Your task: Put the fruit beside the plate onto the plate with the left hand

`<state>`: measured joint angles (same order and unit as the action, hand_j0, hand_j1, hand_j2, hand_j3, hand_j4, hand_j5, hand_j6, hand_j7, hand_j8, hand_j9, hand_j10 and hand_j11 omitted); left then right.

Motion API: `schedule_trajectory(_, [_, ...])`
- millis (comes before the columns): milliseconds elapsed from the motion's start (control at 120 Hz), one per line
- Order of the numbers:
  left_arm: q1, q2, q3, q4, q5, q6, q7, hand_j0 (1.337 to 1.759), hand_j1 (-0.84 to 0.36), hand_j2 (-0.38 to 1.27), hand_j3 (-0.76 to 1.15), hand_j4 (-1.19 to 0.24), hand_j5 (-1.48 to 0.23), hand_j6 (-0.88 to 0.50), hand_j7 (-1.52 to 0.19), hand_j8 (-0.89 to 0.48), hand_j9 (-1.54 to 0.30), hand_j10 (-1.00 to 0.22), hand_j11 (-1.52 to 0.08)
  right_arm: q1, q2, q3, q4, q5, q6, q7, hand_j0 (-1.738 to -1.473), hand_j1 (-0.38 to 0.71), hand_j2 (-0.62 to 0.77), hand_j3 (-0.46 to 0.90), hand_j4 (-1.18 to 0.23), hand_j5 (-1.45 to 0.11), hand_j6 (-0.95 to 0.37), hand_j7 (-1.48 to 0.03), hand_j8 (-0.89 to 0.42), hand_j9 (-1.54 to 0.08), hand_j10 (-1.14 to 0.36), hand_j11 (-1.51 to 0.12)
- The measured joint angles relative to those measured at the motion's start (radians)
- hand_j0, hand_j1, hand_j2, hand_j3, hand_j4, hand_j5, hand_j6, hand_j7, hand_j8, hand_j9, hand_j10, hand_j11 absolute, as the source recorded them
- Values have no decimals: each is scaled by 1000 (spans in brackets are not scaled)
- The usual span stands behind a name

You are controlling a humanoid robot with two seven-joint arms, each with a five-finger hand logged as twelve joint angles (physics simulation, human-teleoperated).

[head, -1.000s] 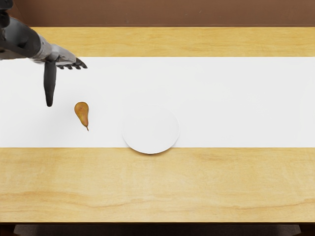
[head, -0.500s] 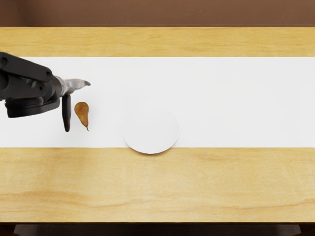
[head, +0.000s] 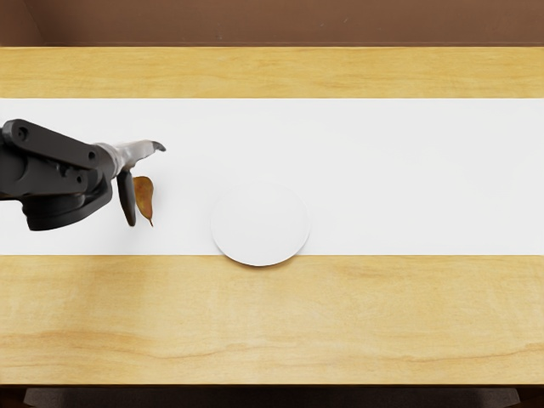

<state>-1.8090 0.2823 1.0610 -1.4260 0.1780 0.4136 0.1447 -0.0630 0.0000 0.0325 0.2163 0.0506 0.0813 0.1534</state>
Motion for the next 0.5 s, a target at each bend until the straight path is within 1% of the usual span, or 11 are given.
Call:
schedule_trajectory(183, [24, 0, 0, 1, -2, 32, -2, 1658, 193, 26, 0, -130, -169, -131, -169, -131, -169, -130, -169, 0, 0, 0, 0, 0, 0, 0, -1658, -340, -2, 0, -8, -10, -8, -10, -8, -10, -8, -10])
schedule_trajectory(258, [52, 0, 1, 6, -2, 40, -2, 1658, 185, 28, 0, -137, -178, -137, -178, -137, -178, -137, -178, 0, 0, 0, 0, 0, 0, 0, -1658, -340, -2, 0, -8, -10, -8, -10, -8, -10, -8, -10])
schedule_trajectory(392, [58, 0, -2, 15, -2, 51, -2, 1658, 176, 29, 0, -144, -187, -145, -187, -145, -187, -144, -187, 0, 0, 0, 0, 0, 0, 0, -1658, -340, -2, 0, -8, -10, -8, -10, -8, -10, -8, -10])
schedule_trajectory(500, [78, 0, -4, 18, -2, 83, -2, 1658, 172, 30, 0, -148, -192, -148, -192, -148, -192, -148, -192, 0, 0, 0, 0, 0, 0, 0, -1658, -340, -2, 0, -8, -10, -8, -10, -8, -10, -8, -10])
